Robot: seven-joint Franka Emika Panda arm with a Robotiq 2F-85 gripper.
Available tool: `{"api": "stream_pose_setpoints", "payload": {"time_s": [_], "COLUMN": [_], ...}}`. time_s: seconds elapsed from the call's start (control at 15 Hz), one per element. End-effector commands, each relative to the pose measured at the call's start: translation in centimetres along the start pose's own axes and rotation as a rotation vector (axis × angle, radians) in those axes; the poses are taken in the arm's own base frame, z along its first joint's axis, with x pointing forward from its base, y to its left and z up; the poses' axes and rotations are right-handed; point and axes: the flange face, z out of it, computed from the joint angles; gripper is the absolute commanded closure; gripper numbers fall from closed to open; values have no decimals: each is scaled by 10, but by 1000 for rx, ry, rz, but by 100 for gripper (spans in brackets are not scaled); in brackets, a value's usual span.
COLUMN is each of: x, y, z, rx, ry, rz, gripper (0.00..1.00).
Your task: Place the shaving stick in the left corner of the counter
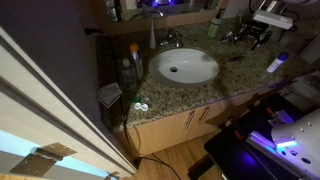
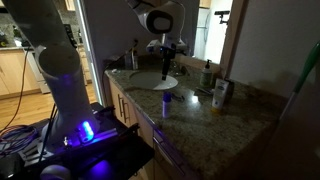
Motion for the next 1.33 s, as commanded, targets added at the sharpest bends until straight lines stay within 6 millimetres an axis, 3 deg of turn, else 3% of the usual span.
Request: {"api": "stream_pose_setpoints", "payload": {"time_s": [0.0,0.33,0.67,0.93,1.0,1.07,1.27], "x": [3,6,21,24,25,22,23], "y": [5,12,10,14,15,12,15], "z": [6,15,36,71,72,61,72], "rx": [6,12,55,1,4,11,-8], "ry": [21,42,155,130,117,118,105], "rz": [46,108,298,387,409,377,398], "gripper": [0,0,0,0,0,0,0]}}
